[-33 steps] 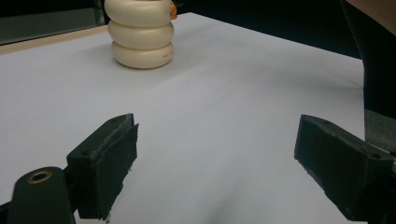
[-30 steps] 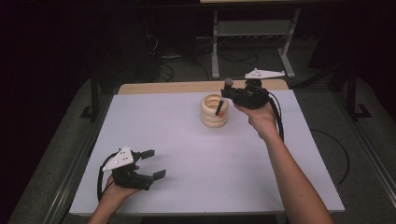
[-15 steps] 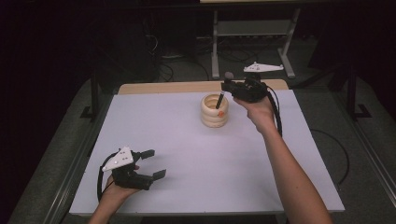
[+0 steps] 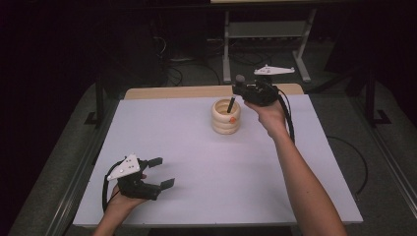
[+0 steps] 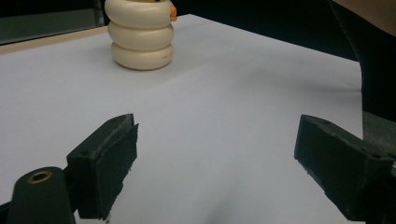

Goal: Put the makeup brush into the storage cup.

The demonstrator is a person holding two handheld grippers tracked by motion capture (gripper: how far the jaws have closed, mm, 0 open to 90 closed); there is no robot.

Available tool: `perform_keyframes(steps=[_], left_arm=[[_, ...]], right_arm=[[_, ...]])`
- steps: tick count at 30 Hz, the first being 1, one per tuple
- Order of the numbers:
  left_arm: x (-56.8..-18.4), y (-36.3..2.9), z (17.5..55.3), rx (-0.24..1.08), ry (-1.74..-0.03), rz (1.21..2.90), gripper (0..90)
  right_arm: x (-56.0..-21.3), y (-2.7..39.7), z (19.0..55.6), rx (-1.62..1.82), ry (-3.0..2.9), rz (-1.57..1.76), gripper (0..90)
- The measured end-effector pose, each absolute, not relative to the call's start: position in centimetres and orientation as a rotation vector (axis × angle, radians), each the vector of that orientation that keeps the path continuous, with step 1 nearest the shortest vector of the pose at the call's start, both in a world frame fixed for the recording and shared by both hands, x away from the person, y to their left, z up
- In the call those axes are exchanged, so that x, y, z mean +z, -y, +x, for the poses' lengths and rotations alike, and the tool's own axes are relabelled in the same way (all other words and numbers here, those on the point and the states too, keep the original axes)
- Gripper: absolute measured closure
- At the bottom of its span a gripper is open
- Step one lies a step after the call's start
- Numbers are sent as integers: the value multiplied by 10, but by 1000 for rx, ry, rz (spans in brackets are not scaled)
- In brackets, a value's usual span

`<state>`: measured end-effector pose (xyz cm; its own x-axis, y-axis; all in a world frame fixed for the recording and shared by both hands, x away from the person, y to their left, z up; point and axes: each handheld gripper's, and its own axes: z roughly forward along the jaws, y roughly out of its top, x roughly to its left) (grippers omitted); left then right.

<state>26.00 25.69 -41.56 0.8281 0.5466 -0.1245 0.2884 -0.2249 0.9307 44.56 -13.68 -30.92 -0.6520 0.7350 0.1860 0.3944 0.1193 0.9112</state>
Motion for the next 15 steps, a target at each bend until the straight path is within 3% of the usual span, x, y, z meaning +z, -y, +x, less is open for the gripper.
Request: perform_keyframes(steps=[15], left_arm=[[-416, -257, 260, 266, -636, 1818, 125]], right_arm=[[-321, 130, 454, 1503, -2114, 1118, 765]])
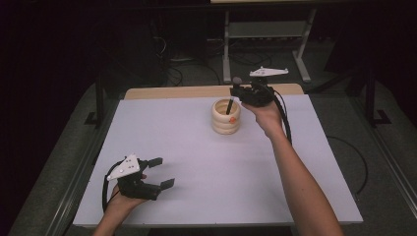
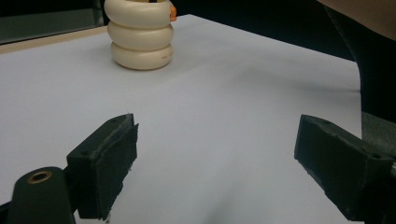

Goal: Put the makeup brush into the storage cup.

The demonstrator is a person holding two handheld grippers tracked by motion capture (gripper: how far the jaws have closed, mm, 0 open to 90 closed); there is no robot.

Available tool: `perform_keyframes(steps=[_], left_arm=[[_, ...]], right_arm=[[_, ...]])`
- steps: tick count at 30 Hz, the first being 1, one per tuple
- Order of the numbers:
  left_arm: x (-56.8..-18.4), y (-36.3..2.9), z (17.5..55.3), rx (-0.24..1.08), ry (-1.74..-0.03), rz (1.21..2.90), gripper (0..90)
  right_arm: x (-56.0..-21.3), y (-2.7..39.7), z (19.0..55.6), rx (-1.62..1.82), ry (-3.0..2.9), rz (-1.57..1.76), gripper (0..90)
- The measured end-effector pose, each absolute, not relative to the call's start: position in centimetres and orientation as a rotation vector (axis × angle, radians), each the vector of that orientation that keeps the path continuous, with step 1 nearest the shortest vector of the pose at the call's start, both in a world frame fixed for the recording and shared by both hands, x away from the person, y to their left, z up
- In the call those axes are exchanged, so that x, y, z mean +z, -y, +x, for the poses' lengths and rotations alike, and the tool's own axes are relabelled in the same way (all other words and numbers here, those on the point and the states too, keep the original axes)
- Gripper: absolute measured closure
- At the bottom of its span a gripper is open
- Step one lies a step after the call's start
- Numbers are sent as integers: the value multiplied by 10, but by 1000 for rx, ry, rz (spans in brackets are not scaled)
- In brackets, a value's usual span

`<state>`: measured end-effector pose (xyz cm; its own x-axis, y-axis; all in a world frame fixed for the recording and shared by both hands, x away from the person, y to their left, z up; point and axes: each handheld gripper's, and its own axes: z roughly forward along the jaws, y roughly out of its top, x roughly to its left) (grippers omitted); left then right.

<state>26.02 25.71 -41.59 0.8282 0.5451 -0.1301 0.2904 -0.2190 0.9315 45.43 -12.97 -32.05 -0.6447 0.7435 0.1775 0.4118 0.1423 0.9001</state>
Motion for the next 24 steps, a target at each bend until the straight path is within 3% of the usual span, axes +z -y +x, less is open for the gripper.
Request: perform_keyframes(steps=[24], left_arm=[[-416, -257, 260, 263, -641, 1820, 125]], right_arm=[[-340, 121, 466, 1422, -2159, 1143, 762]])
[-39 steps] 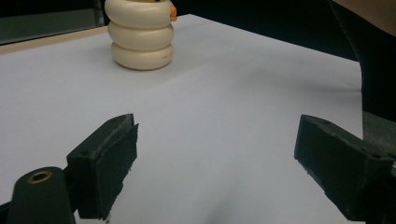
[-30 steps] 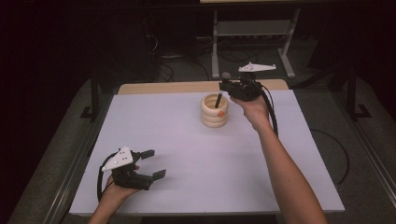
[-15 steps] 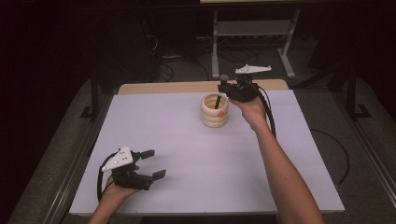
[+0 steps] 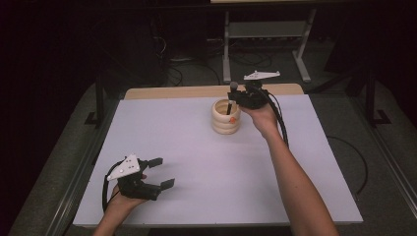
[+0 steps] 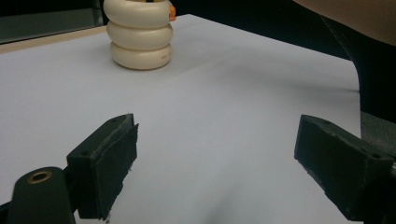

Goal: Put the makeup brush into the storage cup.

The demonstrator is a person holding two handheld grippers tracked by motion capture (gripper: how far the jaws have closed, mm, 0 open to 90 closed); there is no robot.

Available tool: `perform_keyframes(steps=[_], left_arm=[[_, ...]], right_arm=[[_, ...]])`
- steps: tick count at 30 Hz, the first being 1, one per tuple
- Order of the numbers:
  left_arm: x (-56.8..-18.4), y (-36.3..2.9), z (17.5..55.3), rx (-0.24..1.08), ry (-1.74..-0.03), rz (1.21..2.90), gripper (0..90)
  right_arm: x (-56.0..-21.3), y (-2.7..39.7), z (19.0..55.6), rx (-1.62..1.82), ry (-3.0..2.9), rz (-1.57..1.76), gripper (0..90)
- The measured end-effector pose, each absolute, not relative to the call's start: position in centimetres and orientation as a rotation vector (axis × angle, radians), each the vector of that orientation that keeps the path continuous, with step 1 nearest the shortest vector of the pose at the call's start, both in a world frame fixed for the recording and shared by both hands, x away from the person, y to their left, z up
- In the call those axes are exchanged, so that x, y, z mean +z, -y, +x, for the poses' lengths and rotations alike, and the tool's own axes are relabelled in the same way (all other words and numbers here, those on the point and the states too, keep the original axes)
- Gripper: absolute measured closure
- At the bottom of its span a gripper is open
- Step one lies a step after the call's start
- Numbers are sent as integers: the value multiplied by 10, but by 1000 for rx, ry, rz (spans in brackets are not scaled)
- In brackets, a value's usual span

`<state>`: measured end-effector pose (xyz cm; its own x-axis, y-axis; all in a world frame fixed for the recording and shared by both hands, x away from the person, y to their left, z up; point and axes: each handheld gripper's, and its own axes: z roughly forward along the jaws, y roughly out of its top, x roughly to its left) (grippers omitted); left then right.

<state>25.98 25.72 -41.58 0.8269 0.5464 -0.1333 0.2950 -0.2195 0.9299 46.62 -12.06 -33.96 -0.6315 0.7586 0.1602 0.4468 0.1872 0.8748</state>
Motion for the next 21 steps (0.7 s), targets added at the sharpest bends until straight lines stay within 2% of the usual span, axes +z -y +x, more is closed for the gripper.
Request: perform_keyframes(steps=[12, 13, 15, 17, 21], left_arm=[[-415, -257, 259, 265, -636, 1823, 126], [-415, -257, 259, 264, -637, 1823, 125], [-415, -257, 259, 262, -637, 1822, 125], [-415, -257, 259, 262, -638, 1820, 125], [-415, -257, 259, 263, -635, 1822, 125]], right_arm=[[-346, 117, 470, 1382, -2177, 1158, 759], [-347, 117, 470, 1383, -2178, 1168, 739], [-348, 117, 470, 1372, -2165, 1158, 542], [-348, 117, 470, 1357, -2148, 1186, 404], [-349, 120, 470, 1366, -2134, 1223, 288]])
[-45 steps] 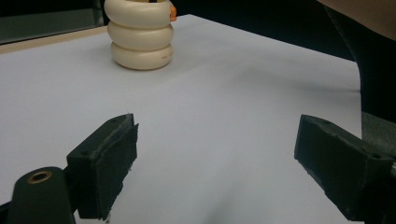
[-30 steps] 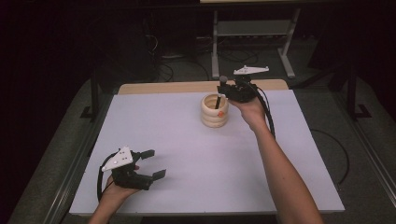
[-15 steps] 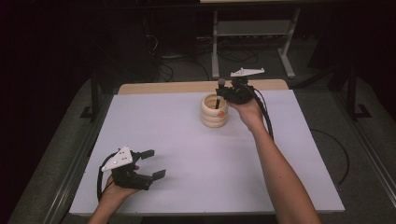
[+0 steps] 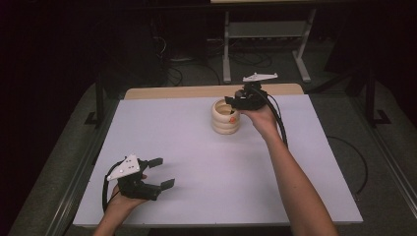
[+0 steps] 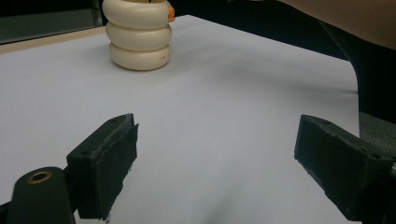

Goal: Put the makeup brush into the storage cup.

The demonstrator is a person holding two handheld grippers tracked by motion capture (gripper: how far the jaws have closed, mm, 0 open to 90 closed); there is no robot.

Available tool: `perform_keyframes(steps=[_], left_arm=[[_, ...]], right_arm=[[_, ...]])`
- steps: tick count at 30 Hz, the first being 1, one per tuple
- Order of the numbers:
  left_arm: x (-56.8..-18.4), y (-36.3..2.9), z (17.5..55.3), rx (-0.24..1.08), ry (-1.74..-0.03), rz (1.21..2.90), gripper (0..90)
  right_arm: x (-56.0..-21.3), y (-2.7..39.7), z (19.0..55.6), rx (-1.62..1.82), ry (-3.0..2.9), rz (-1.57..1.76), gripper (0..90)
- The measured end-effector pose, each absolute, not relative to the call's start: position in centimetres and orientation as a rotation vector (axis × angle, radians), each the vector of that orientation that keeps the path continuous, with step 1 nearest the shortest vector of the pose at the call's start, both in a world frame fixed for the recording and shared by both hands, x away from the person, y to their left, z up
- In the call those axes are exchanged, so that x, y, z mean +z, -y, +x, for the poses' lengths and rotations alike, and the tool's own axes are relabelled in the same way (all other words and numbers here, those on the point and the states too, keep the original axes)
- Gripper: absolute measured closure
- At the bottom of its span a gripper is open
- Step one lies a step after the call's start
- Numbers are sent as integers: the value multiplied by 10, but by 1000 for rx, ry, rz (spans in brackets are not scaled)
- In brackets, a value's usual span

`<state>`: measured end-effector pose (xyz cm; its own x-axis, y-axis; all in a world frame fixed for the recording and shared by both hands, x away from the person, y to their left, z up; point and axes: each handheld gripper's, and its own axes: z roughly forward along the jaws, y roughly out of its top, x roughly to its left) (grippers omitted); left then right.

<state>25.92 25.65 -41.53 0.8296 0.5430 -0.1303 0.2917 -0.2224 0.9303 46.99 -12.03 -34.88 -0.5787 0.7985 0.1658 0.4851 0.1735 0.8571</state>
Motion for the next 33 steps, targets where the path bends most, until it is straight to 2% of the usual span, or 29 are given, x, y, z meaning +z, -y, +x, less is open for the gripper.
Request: perform_keyframes(steps=[7, 33], left_arm=[[-415, -256, 259, 263, -630, 1824, 125], [-414, -258, 259, 270, -647, 1812, 125]], right_arm=[[-348, 125, 466, 1359, -2140, 1222, 209], [-346, 140, 442, 1435, -2118, 1157, 135]])
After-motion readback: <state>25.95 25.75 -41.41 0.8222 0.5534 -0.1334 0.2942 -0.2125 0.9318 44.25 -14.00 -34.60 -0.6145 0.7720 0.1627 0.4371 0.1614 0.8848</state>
